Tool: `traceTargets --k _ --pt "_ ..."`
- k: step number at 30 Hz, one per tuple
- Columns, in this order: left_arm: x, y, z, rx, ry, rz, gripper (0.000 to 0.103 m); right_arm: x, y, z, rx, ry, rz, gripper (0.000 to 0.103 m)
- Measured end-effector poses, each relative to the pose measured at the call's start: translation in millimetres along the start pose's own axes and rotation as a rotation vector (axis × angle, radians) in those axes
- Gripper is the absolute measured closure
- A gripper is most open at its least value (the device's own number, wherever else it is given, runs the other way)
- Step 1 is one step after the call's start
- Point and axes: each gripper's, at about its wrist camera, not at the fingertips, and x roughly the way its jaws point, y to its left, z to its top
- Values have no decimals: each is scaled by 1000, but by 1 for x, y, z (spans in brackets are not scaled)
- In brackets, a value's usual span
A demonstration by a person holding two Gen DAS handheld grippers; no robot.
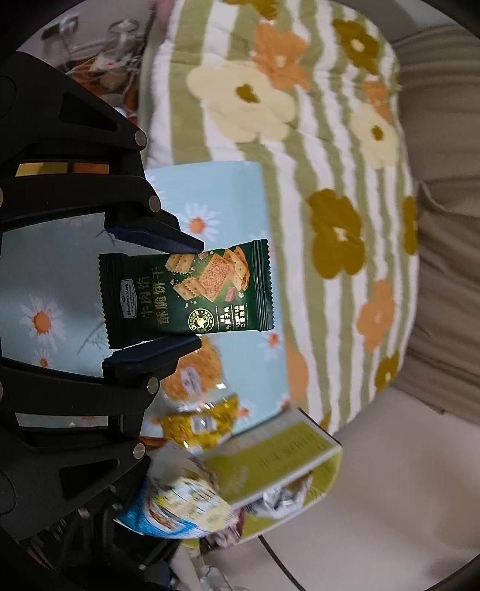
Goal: Organize snacks
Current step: 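Carry both snacks into the cardboard box and open both tools to release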
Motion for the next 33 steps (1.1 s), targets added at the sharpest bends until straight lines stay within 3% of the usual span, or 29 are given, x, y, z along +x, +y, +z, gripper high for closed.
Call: traceTargets --k 9,16,21,26,33 --pt "-43 -67 44 48 -106 -57 62 -68 -42 43 7 -133 53 54" --pt "-45 -154 70 51 -166 -92 62 -112 -124 63 -25 -169 92 54" --pt "-35 -221 80 55 -187 -128 62 -133 -188 69 -26 -182 66 54" --pt "-10 -290 86 60 -169 -155 62 -140 -254 63 2 -164 44 54" --pt "30 -351 80 60 -75 -179 62 -137 -315 46 78 -120 50 54"
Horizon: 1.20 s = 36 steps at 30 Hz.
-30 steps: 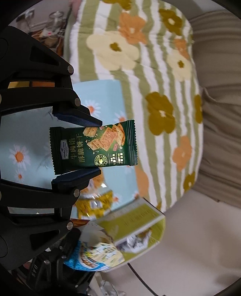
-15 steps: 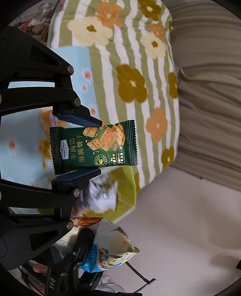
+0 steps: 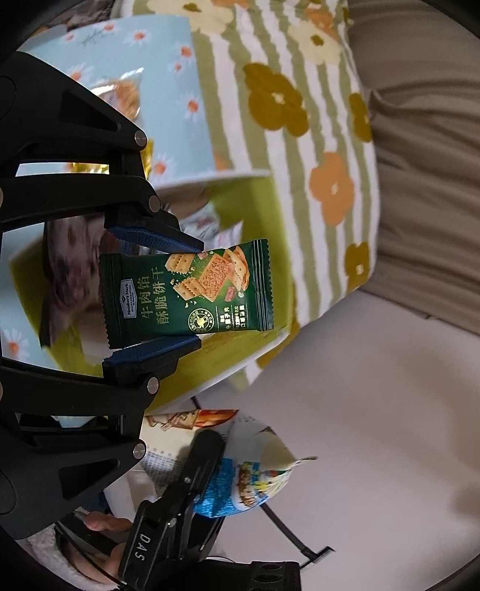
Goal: Organize snacks
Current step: 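Carry both snacks into the cardboard box and open both tools to release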
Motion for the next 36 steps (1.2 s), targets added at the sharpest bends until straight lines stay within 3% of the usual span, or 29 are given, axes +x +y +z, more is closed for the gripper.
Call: traceTargets --k 6,7,8,10,13,25,27,28,36 --pt "34 -17 -11 -7 85 10 59 11 -26 -13 60 41 19 54" --pt "37 -16 -12 -8 102 14 47 13 -29 -15 66 47 22 54" --pt "41 -16 -12 -9 117 25 21 14 -30 -16 72 52 25 54" --pt "43 -15 -16 -4 123 50 1 14 -34 -18 82 63 32 53" --pt "34 -10 -22 -13 112 35 0 18 -37 -20 85 74 28 53" --pt "-7 25 -38 -54 31 129 0 51 -35 -16 102 142 44 50" --pt "-12 29 -39 -71 17 136 1 57 -32 -16 88 153 31 27" --pt "-15 33 -41 -78 8 138 1 58 -32 -16 82 150 24 2" --pt "-40 55 -56 -122 -49 195 1 51 -23 -29 35 140 15 0"
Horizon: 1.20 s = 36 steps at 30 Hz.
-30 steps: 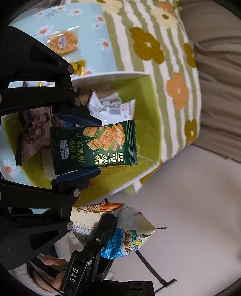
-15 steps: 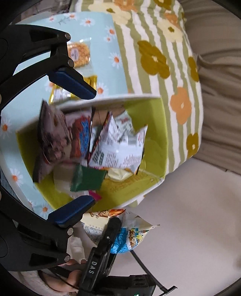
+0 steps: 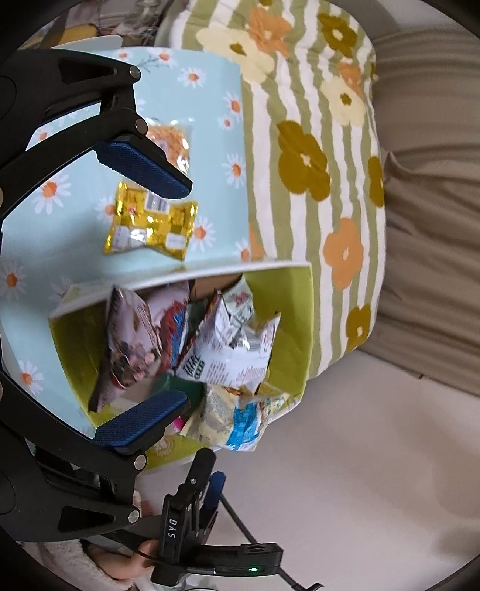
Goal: Organize snacks
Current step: 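Carry both snacks into the cardboard box and open both tools to release, then move both tools back over the waffle pack and gold bag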
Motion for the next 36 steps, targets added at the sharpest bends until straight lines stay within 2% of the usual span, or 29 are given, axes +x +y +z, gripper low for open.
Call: traceTargets --k 5,13,20,26,36 --pt "-22 16 -13 -35 -36 41 1 -11 13 1 -37 -32 18 0" --pt "-64 54 -36 -101 -94 148 0 -28 51 4 -137 -100 75 0" --pt "-81 103 -38 -147 -112 175 0 -33 96 3 -133 -164 106 0" --pt "-79 146 -23 -117 -94 141 1 -23 157 1 -146 -206 71 0" --pt "-51 212 -4 46 38 44 1 17 231 -9 -28 -180 25 0"
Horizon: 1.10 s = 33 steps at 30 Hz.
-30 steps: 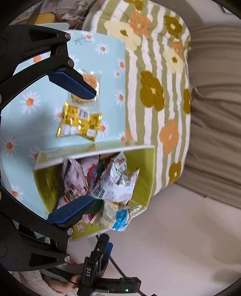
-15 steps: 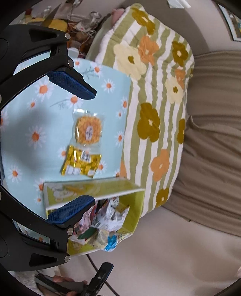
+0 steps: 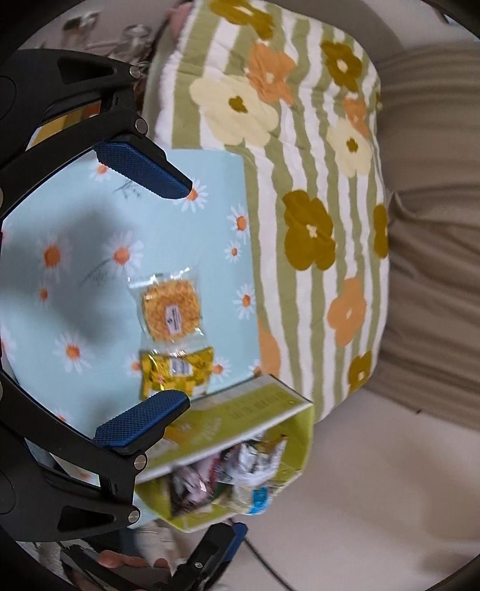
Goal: Organize snacks
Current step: 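Move both tools back over the waffle pack and gold bag, then grasp the waffle pack with the left tool while the right tool grasps the gold bag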
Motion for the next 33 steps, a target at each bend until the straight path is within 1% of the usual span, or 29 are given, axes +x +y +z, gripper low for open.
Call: traceTargets --k 6,9,11,17,18,19,20,21,22,25,28,30,33 --pt "28 23 5 102 65 -86 1 20 29 -16 59 3 -82 0" --pt "42 26 8 177 88 -127 1 31 37 -26 83 10 -118 0" --pt "56 25 8 255 103 -163 1 38 39 -34 98 14 -144 0" --pt "112 1 -1 576 214 -264 1 61 36 -62 140 35 -213 0" --pt "122 -7 -5 652 234 -294 1 65 36 -67 147 39 -221 0" --pt "128 -13 -8 703 242 -309 1 69 36 -73 153 42 -228 0" --pt "136 -20 -13 776 252 -324 1 72 37 -77 158 44 -236 0" --pt "142 -25 -18 819 257 -327 1 76 37 -81 161 47 -249 0" --pt "150 -31 -24 885 262 -323 1 79 37 -86 163 51 -260 0" --pt "171 -45 -36 997 272 -331 1 90 36 -98 165 71 -284 0" --pt "190 -55 -41 1023 300 -358 1 98 31 -105 183 97 -297 0" --pt "202 -59 -43 1025 315 -360 1 103 28 -109 199 108 -300 0" --pt "218 -61 -43 997 339 -365 1 111 25 -113 209 120 -300 0"
